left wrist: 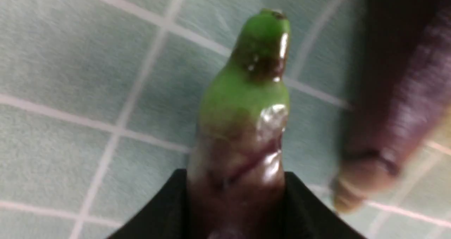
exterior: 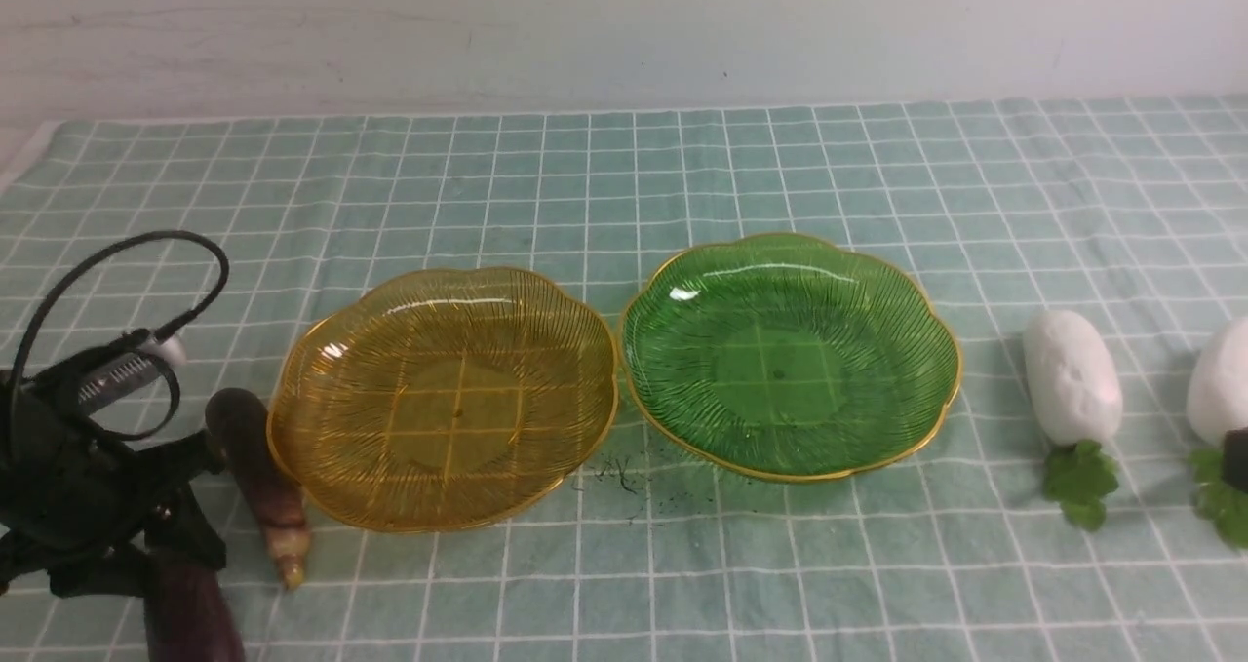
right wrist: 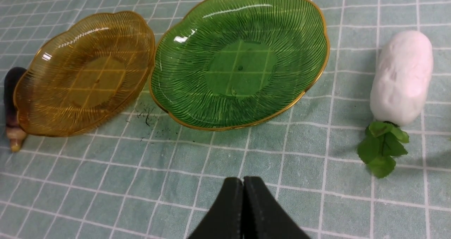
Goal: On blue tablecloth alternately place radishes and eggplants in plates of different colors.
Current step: 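Pick up the eggplant and place it in the yellow plate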
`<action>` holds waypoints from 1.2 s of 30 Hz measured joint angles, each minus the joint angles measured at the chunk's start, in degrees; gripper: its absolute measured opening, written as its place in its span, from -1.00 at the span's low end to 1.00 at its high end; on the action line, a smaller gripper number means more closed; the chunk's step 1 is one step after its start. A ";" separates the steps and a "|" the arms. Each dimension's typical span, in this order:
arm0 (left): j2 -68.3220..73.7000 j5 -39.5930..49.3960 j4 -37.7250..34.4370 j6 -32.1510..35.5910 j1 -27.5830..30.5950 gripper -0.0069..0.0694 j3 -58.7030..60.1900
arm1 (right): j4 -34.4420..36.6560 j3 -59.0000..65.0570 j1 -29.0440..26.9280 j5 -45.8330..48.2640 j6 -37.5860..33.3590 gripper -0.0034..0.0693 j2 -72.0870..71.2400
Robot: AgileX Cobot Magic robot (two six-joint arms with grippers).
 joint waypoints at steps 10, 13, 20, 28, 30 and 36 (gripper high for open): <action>-6.61 -2.95 -2.56 1.97 -13.50 -0.09 -17.30 | 0.04 0.00 0.00 0.32 -0.05 -0.94 0.00; -3.91 -7.08 -2.83 1.92 -17.54 -0.09 -19.05 | 0.04 0.00 0.00 0.32 -0.05 -0.94 0.00; 6.74 -10.54 -3.04 1.92 -23.09 0.02 -21.12 | 0.04 0.00 0.00 0.84 -0.05 -0.94 0.00; 8.56 -3.20 -1.61 1.66 -20.10 0.75 -27.36 | 0.06 0.00 0.00 0.95 -0.05 -0.94 0.00; 8.44 2.28 0.67 -0.55 -17.15 0.60 -29.56 | 0.06 0.00 0.00 0.95 -0.05 -0.94 0.00; 8.39 10.03 6.15 -4.86 -6.09 -0.61 -31.26 | 0.06 0.00 0.00 0.96 -0.05 -0.94 0.00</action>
